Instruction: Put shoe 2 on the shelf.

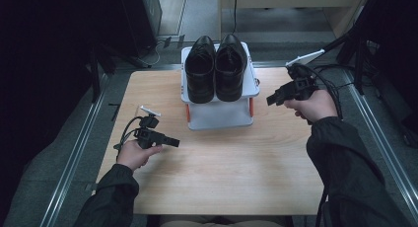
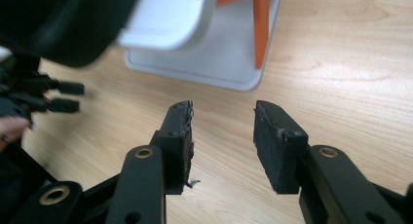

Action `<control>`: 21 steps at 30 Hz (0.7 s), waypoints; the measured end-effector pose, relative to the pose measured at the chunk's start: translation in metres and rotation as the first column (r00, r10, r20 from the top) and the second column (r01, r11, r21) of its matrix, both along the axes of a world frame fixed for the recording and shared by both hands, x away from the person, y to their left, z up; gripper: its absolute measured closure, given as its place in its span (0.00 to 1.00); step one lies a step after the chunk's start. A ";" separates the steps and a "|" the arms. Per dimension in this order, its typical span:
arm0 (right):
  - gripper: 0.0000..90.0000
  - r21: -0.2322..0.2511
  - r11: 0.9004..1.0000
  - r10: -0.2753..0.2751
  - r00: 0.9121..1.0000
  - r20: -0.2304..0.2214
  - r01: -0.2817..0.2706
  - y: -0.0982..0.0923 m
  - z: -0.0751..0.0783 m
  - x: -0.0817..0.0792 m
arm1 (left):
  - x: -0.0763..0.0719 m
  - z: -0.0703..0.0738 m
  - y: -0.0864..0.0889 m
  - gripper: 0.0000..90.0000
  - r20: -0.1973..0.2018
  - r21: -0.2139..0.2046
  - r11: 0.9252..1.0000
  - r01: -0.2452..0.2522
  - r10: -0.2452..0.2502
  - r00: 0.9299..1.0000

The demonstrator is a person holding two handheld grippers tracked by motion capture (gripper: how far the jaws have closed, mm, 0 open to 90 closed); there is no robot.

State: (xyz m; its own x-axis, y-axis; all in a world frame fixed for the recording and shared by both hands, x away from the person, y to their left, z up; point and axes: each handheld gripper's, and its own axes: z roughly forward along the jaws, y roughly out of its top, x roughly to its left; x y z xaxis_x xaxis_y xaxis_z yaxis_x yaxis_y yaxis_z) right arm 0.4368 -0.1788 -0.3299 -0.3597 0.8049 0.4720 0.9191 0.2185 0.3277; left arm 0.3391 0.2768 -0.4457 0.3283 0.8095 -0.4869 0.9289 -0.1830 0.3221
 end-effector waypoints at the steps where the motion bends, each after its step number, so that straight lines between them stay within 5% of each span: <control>1: 0.65 0.003 1.000 0.002 1.000 -0.003 -0.002 0.000 -0.004 -0.002 | 0.000 0.000 -0.001 0.47 -0.001 -0.003 1.000 -0.008 0.008 1.000; 21: 0.64 0.059 0.996 0.074 0.997 -0.033 -0.072 0.006 -0.076 -0.031 | 0.002 -0.002 -0.004 0.45 0.012 0.009 1.000 0.018 -0.018 1.000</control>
